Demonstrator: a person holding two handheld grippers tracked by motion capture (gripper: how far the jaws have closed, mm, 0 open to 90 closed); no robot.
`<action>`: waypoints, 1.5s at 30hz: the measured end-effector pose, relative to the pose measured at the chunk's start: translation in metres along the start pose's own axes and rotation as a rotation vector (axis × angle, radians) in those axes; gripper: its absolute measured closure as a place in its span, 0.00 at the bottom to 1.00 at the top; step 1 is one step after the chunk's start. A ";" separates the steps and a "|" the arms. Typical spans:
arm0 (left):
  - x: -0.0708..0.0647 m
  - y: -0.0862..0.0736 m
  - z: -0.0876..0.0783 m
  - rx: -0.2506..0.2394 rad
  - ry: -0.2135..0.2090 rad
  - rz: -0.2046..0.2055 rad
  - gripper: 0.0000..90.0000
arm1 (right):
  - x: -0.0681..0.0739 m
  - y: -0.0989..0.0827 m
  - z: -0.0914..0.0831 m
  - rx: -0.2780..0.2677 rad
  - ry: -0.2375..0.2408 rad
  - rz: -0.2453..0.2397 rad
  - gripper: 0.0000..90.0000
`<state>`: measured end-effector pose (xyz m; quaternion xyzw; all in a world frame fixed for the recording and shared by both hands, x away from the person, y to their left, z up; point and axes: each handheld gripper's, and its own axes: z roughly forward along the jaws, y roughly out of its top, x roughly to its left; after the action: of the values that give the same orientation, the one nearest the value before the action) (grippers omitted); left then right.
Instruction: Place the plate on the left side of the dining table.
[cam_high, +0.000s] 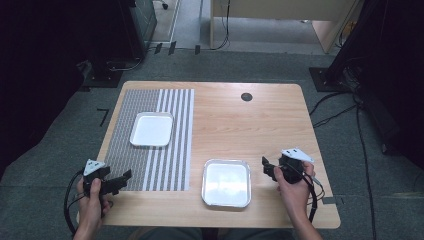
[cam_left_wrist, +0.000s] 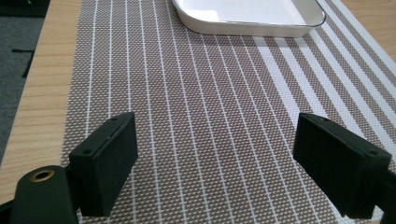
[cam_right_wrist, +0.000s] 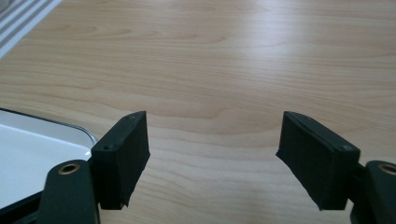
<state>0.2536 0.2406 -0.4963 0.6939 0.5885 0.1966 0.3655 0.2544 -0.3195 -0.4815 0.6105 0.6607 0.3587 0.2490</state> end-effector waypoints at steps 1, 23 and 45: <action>0.001 -0.001 0.000 0.003 0.004 0.002 0.16 | -0.004 -0.003 -0.001 0.000 -0.007 0.001 0.28; 0.019 -0.019 -0.009 0.015 0.064 -0.009 0.16 | -0.077 -0.050 -0.028 0.030 -0.127 0.064 0.28; 0.033 -0.034 -0.016 0.010 0.126 0.044 0.16 | -0.097 -0.070 -0.035 0.047 -0.191 0.055 0.27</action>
<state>0.2270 0.2776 -0.5167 0.6948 0.5957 0.2450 0.3201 0.1959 -0.4206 -0.5244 0.6654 0.6253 0.2902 0.2865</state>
